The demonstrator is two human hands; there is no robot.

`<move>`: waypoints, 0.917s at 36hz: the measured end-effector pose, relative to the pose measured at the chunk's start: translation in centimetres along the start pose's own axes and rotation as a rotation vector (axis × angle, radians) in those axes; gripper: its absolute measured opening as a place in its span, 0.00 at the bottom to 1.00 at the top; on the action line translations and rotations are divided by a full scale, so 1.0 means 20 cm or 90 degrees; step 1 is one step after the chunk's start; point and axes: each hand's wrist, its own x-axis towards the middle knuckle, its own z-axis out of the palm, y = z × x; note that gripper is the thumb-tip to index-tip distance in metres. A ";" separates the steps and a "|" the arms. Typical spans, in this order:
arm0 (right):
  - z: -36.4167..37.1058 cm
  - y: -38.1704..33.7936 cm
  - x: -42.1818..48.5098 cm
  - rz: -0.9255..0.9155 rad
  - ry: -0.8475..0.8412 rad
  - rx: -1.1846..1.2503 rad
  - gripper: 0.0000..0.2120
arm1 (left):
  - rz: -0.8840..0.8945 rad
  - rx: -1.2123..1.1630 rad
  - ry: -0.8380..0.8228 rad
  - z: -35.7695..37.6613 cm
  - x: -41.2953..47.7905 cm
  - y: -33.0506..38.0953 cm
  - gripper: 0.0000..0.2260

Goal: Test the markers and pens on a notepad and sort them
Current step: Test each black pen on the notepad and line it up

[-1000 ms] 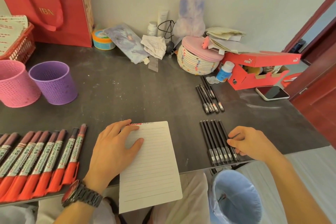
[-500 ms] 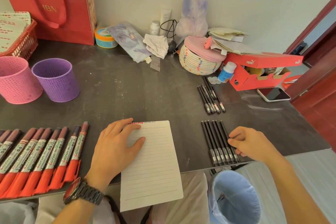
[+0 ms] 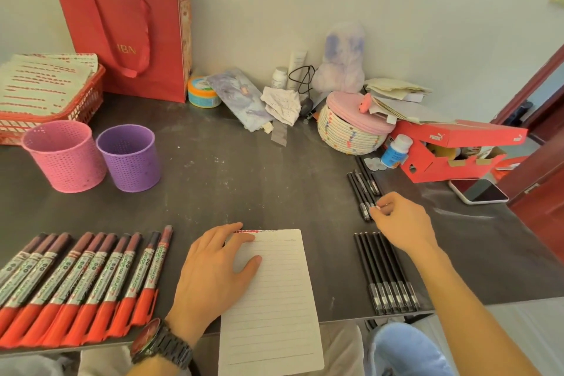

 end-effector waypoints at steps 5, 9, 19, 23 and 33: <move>0.07 -0.12 0.12 -0.001 0.003 -0.148 0.12 | -0.001 -0.002 0.012 0.01 -0.01 -0.01 0.20; 0.10 -0.18 0.16 0.016 -0.028 -0.249 0.14 | -0.006 -0.010 0.023 0.02 -0.01 0.00 0.20; 0.09 -0.31 0.12 -0.003 -0.020 -0.125 0.18 | 0.004 -0.030 0.061 0.02 -0.01 0.00 0.23; 0.13 -0.40 -0.07 -0.008 -0.055 0.203 0.14 | 0.032 -0.043 0.091 0.00 -0.03 0.01 0.22; 0.36 -0.61 -0.62 -0.136 -0.247 0.657 0.07 | 0.159 -0.034 0.141 -0.02 -0.05 0.06 0.24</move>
